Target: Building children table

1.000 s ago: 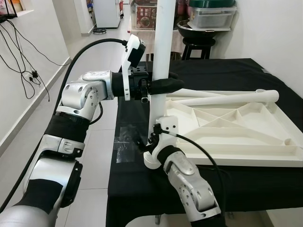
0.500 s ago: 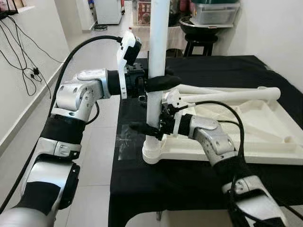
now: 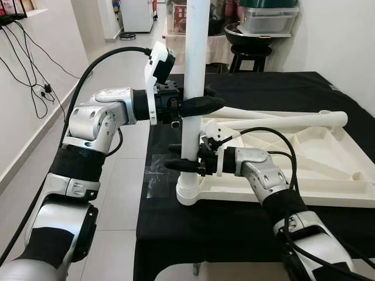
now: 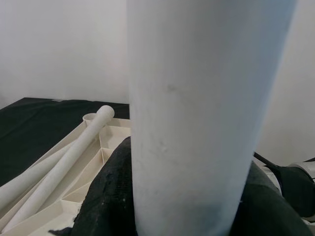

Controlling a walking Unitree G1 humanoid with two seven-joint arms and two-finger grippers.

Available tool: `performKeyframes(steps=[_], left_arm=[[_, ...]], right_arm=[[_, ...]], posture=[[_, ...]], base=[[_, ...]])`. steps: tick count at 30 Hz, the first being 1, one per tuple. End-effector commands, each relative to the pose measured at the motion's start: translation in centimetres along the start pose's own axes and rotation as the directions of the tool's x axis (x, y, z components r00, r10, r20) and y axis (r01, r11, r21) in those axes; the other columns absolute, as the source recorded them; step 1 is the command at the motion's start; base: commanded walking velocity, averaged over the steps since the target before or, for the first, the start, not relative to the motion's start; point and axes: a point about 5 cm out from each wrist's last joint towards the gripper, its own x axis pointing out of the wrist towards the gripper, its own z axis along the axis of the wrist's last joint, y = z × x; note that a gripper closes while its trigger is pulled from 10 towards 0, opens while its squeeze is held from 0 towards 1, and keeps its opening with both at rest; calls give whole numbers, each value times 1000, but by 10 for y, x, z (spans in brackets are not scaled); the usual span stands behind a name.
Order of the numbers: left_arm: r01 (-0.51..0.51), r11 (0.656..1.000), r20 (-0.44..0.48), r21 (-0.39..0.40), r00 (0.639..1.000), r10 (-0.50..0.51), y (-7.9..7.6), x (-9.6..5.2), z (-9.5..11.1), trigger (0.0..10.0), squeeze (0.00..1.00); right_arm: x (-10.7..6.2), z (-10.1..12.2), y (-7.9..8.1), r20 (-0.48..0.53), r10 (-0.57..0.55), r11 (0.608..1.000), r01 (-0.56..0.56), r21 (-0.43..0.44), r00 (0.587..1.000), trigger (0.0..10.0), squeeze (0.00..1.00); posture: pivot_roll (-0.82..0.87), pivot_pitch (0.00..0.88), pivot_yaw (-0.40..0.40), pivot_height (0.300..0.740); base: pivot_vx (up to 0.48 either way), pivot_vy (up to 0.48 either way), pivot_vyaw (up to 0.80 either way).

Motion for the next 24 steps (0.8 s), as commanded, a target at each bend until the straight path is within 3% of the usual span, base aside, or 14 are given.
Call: performKeyframes(steps=[1,2,3,4,10,13,15,16,17,19,20,21,23,24], left_arm=[[135,991,2,9,991,-135,-16,21,-1,0,0],[136,991,6,13,991,-136,-17,20,-1,2980,1000],[156,988,2,7,988,-156,-19,18,-3,7176,1000],[161,987,0,17,987,-161,-20,17,-3,9608,1000],[117,993,19,4,993,-117,-18,9,-5,10000,1000],[8,999,47,-36,999,-6,-13,-12,-10,10000,1000],[8,999,47,-36,999,-6,-13,-12,-10,10000,1000],[-64,996,58,-63,996,68,-12,-27,-12,10000,686],[-141,985,71,-97,986,148,-13,-45,-14,10000,0],[-141,985,71,-97,986,148,-13,-45,-14,10000,0],[-215,968,63,-132,972,225,-17,-66,-20,10000,0],[-270,951,37,-151,960,278,-24,-84,-29,10000,0],[-270,951,37,-151,960,278,-24,-84,-29,10000,0],[-299,941,16,-159,952,305,-29,-93,-34,10000,0]], right_arm=[[17,1,5,-27,59,998,-60,-17,998,0,0],[17,-1,4,-24,30,999,-30,-21,999,0,0],[16,-3,2,-19,4,1000,-5,-24,1000,0,0],[15,-4,1,-15,-24,999,23,-25,1000,0,0],[9,-10,-1,0,-123,992,123,-12,992,0,0],[8,-22,1,-51,-322,946,323,12,945,0,0],[8,-22,1,-51,-322,946,323,12,945,0,0],[16,-32,5,-89,-546,829,552,87,833,0,0],[22,-48,27,-147,-720,670,735,104,678,0,0],[22,-48,27,-147,-720,670,735,104,678,0,0],[27,-58,51,-193,-811,531,833,155,552,0,0],[31,-62,61,-201,-846,464,867,179,494,0,0],[31,-62,61,-201,-846,464,867,179,494,0,0],[35,-63,66,-190,-849,461,867,189,493,0,0]], posture=[[-39,27,20,740],[-41,29,21,740],[-41,29,21,740],[-45,29,19,740],[-53,31,21,740],[-54,40,5,740],[-54,40,5,740],[-55,45,-3,740],[-47,45,-4,740],[-47,45,-4,740],[-23,62,-9,740],[-25,52,-6,740],[-25,52,-6,740],[-24,49,-5,740]], base=[[0,0,0],[0,0,0],[0,0,0],[0,0,0],[0,0,0],[0,0,0],[0,0,0],[0,0,0],[0,0,0],[0,0,0],[0,0,0],[0,0,0],[0,0,0],[0,0,0]])
